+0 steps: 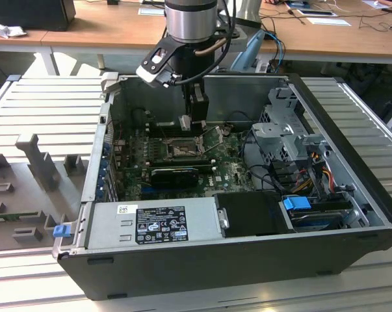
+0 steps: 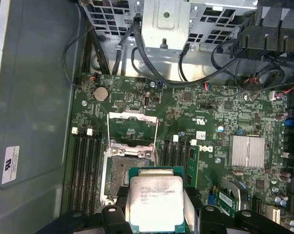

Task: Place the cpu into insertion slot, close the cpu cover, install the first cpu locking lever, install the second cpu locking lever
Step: 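Place the cpu into insertion slot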

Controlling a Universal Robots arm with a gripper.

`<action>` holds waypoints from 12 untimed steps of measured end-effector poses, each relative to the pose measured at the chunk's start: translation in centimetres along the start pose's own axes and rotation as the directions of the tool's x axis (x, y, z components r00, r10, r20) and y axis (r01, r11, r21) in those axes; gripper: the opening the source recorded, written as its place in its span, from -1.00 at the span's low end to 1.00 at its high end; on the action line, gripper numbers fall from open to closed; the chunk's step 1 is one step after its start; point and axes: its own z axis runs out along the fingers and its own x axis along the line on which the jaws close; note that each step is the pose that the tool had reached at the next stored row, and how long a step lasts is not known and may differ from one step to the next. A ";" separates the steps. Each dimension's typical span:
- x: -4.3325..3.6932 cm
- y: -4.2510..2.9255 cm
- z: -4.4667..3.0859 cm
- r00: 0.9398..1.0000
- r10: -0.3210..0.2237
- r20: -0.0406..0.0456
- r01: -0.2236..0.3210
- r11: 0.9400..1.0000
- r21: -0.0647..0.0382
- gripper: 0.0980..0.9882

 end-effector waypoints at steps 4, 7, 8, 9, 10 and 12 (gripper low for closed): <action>0.00 -0.04 0.50 1.000 0.027 0.002 -0.027 1.000 0.005 -0.03; 0.01 -0.03 0.67 0.999 0.050 0.006 -0.050 0.999 0.004 -0.03; 0.01 -0.04 0.72 0.999 0.053 0.006 -0.053 0.999 0.004 -0.03; 0.01 -0.04 0.73 0.998 0.055 0.007 -0.055 0.998 0.004 -0.03; 0.01 -0.04 0.73 0.998 0.057 0.007 -0.057 0.998 0.004 -0.03; 0.01 -0.06 0.93 0.998 0.069 0.008 -0.069 0.998 0.004 -0.03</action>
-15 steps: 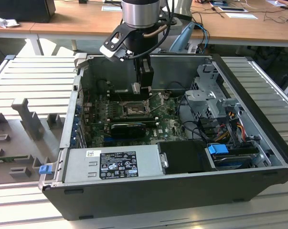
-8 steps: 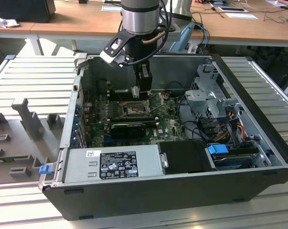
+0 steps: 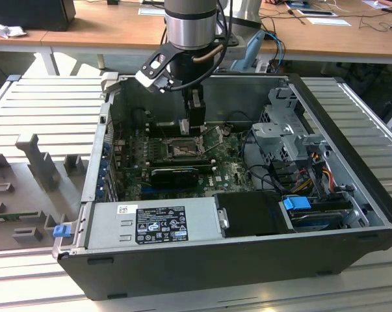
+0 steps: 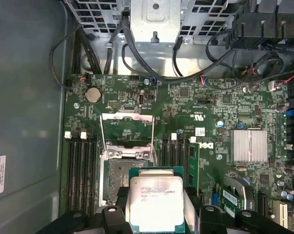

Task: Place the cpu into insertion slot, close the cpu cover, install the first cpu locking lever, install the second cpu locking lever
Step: 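Place the cpu into insertion slot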

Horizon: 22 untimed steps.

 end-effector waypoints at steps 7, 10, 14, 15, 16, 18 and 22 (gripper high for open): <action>0.31 -0.19 1.99 0.999 0.038 0.003 -0.038 0.999 0.000 -0.03; 0.38 -0.24 2.62 0.999 0.034 0.003 -0.034 0.999 0.000 -0.03; 0.43 -0.52 3.71 1.000 0.023 0.002 -0.023 1.000 0.000 -0.03; 0.44 -0.58 3.88 1.000 0.021 0.002 -0.021 1.000 0.000 -0.03; 0.49 -0.64 4.13 1.000 0.018 0.002 -0.018 1.000 0.000 -0.03; 0.74 -0.68 4.56 1.000 0.013 0.001 -0.013 1.000 0.000 -0.03; 1.03 -0.73 5.21 1.000 0.012 -0.001 -0.012 1.000 0.000 -0.03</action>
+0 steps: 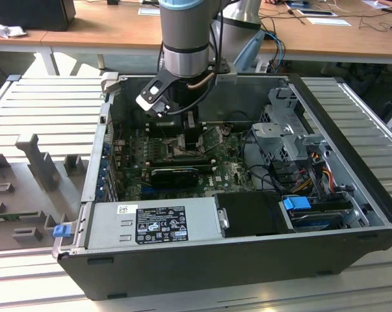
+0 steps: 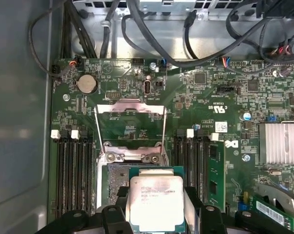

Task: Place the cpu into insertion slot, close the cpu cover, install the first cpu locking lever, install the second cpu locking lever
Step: 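Place the cpu into insertion slot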

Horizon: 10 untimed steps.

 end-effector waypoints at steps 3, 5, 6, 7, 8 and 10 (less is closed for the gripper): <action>0.40 -0.06 0.20 1.000 0.000 0.000 0.000 1.000 0.000 -0.03; 0.43 -0.40 0.41 1.000 0.000 0.000 0.000 1.000 0.000 -0.03; 0.46 -0.66 0.56 1.000 0.000 0.000 0.000 1.000 0.000 -0.03; 0.52 -0.78 0.68 1.000 0.000 0.000 0.000 1.000 0.000 -0.03; 0.60 -0.89 0.79 1.000 0.000 0.000 0.000 1.000 0.000 -0.03; 0.88 -0.97 1.16 1.000 0.000 0.000 0.000 1.000 0.000 -0.03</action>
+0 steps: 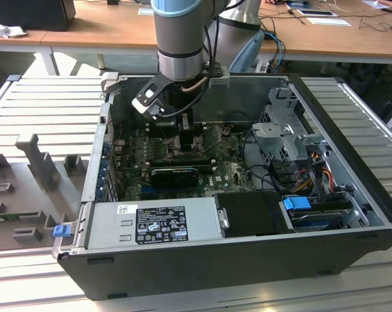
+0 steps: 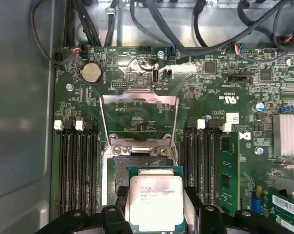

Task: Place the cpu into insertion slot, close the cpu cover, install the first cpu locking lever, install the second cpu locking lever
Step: 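Place the cpu into insertion slot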

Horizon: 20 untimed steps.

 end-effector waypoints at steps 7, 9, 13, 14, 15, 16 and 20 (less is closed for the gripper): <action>0.68 -0.14 1.61 1.000 0.006 0.001 -0.006 1.000 0.000 -0.03; 0.70 -0.16 1.89 1.000 0.012 0.001 -0.012 1.000 0.000 -0.03; 0.93 -0.19 2.30 1.000 0.013 0.001 -0.013 1.000 0.000 -0.03; 1.06 -0.19 2.35 1.000 0.013 0.001 -0.013 1.000 0.000 -0.03; 1.12 -0.19 2.39 1.000 0.013 0.001 -0.013 1.000 0.000 -0.03; 1.18 -0.19 2.43 1.000 0.013 0.001 -0.013 1.000 0.000 -0.03; 1.29 -0.17 2.73 1.000 0.013 0.001 -0.013 1.000 0.000 -0.03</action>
